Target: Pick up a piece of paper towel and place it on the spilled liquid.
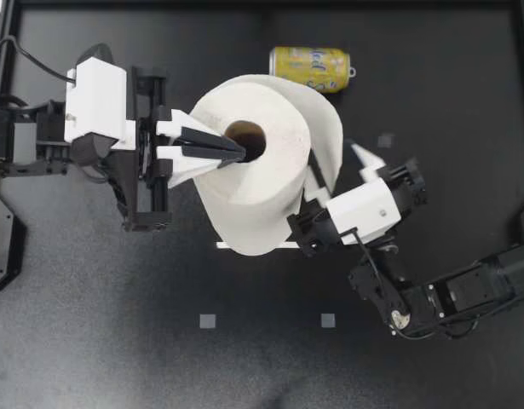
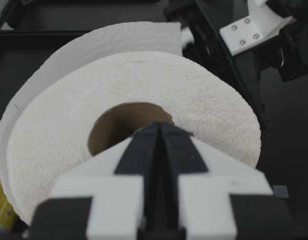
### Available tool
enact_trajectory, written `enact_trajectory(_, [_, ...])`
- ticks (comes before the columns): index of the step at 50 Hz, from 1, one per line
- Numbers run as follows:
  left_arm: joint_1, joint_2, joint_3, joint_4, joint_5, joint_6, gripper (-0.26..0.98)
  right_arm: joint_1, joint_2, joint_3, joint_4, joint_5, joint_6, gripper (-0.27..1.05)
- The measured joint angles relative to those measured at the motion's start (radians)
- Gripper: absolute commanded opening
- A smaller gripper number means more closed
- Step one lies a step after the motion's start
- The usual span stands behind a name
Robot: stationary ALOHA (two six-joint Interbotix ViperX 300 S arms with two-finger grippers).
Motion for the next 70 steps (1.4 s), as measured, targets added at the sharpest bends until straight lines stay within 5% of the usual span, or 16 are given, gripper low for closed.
enact_trajectory(5, [0.000, 0.002, 0.000, 0.000, -0.002, -0.002, 0.12, -0.002, -0.003, 0.011, 0.000, -0.037, 0.000, -0.06])
enact_trajectory(10, [0.000, 0.005, 0.000, 0.000, 0.002, -0.003, 0.12, -0.002, -0.012, 0.025, -0.002, -0.051, 0.000, -0.17])
enact_trajectory(26, [0.012, 0.012, -0.006, -0.032, 0.046, -0.012, 0.12, 0.006, -0.040, 0.071, 0.034, -0.054, 0.005, -0.17])
enact_trajectory(55, [0.035, 0.018, -0.011, -0.049, 0.077, -0.020, 0.12, 0.043, -0.043, 0.256, 0.301, -0.063, 0.071, -0.17])
enact_trajectory(70, [0.037, 0.018, -0.011, -0.051, 0.077, -0.018, 0.12, 0.074, -0.087, 0.342, 0.448, -0.018, -0.054, -0.17])
